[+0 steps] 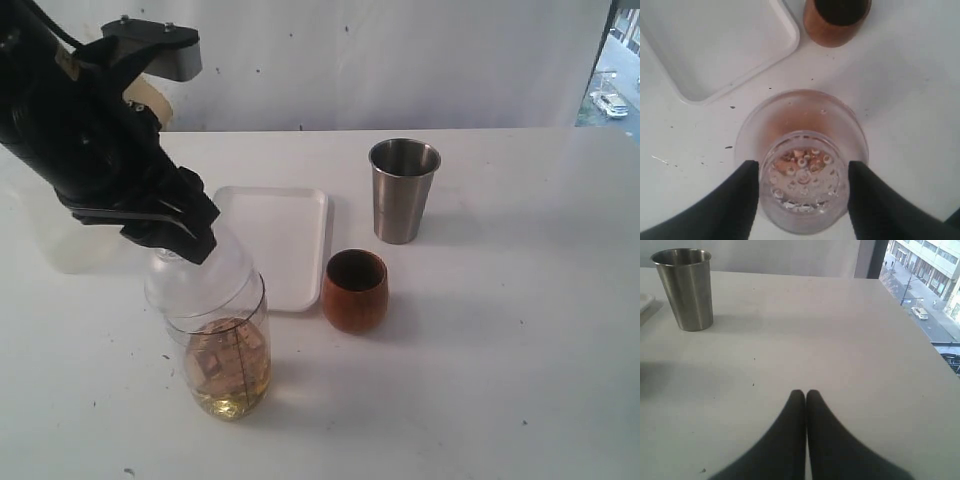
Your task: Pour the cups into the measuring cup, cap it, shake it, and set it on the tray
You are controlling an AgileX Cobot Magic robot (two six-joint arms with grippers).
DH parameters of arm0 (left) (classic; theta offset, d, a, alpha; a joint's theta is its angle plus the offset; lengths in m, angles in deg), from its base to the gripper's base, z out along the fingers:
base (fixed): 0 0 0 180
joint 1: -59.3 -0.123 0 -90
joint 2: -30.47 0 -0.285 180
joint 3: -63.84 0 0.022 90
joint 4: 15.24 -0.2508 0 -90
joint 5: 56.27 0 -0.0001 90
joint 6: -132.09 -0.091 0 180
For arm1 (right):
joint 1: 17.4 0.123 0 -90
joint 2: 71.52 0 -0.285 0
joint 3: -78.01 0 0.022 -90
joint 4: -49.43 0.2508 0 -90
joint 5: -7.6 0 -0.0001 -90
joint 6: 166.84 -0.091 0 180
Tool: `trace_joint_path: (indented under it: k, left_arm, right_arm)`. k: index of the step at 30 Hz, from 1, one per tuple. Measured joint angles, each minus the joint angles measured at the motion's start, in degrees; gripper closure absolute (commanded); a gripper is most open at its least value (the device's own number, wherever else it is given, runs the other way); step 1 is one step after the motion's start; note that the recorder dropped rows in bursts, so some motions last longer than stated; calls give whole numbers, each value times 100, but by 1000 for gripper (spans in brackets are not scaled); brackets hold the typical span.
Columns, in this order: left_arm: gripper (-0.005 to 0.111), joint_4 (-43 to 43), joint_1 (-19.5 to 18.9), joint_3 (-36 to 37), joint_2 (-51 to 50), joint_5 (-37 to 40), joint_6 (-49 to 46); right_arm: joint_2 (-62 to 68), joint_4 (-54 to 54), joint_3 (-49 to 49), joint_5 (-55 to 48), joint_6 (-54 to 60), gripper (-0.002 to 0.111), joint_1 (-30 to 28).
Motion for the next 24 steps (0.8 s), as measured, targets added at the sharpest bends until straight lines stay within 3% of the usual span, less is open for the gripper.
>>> trace_joint_path:
  k: [24]
  left_arm:
    - [60, 48, 0, -45, 0, -133, -266]
  right_arm:
    - [0, 0, 0, 0, 0, 108, 0]
